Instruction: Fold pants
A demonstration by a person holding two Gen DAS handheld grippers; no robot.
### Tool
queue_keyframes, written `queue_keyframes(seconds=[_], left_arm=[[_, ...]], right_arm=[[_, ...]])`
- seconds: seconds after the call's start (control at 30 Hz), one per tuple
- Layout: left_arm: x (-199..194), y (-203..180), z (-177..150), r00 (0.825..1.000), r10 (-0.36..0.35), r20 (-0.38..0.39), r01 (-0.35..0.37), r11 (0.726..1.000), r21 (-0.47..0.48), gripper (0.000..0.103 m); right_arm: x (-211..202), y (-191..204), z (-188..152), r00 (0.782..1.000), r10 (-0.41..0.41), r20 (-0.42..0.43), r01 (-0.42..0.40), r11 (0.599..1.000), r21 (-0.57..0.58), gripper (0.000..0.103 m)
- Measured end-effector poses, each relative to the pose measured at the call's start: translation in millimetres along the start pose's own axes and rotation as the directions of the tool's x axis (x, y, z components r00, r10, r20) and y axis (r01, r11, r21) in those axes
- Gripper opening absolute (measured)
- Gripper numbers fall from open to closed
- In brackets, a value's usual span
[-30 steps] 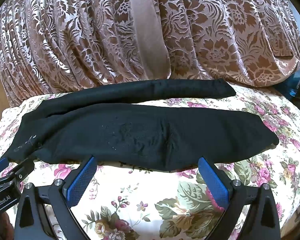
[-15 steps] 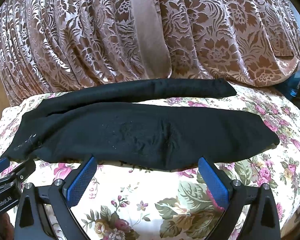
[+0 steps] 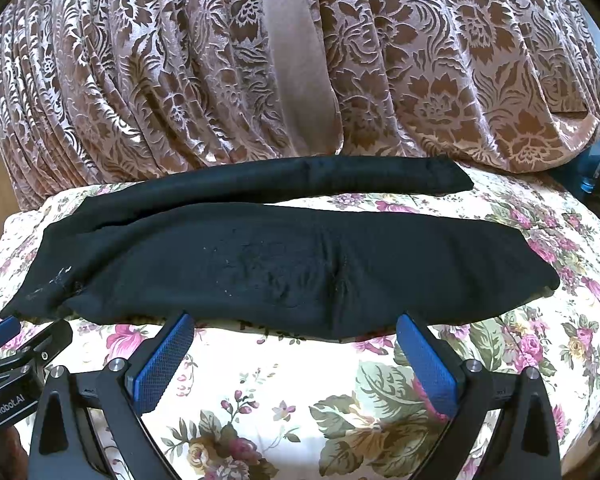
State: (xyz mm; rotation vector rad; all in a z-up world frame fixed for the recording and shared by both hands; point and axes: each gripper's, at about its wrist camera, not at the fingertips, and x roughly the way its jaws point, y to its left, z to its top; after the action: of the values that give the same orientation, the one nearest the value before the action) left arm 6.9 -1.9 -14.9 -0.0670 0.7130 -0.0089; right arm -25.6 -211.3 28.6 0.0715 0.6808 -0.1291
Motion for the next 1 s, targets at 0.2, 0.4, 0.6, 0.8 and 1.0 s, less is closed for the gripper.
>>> queue_keyframes(seconds=[0.2, 0.4, 0.6, 0.8, 1.0], left_arm=[[1.1, 1.3, -1.0, 1.000, -0.003, -0.007, 0.003, 1.000, -0.002, 0.098], [2.5, 2.0, -0.9, 1.000, -0.003, -0.014, 0.003, 1.000, -0.004, 0.098], [4.0, 3.5, -1.3, 1.000, -0.005, -0.024, 0.004, 1.000, -0.009, 0.098], [8.9, 15.1, -0.5, 0.997, -0.069, -0.045, 0.066, 0.996, -0.063, 0.098], [11.9, 43.5, -8.3, 0.974, -0.227, -0.006, 0.218, 0.944, -0.248, 0.098]], right_arm=[[-0.1, 0.3, -0.4, 1.000, -0.001, 0.000, 0.001, 1.000, 0.001, 0.103], [1.0, 0.6, -1.0, 1.000, 0.001, -0.002, -0.001, 1.000, 0.002, 0.103], [2.1, 0.1, -1.5, 1.000, -0.002, -0.003, 0.002, 1.000, 0.003, 0.103], [-2.1, -9.1, 4.5, 0.999, 0.022, 0.044, -0.023, 1.000, 0.016, 0.103], [-2.2, -21.6, 8.8, 0.994, 0.066, 0.081, -0.068, 0.997, 0.020, 0.103]])
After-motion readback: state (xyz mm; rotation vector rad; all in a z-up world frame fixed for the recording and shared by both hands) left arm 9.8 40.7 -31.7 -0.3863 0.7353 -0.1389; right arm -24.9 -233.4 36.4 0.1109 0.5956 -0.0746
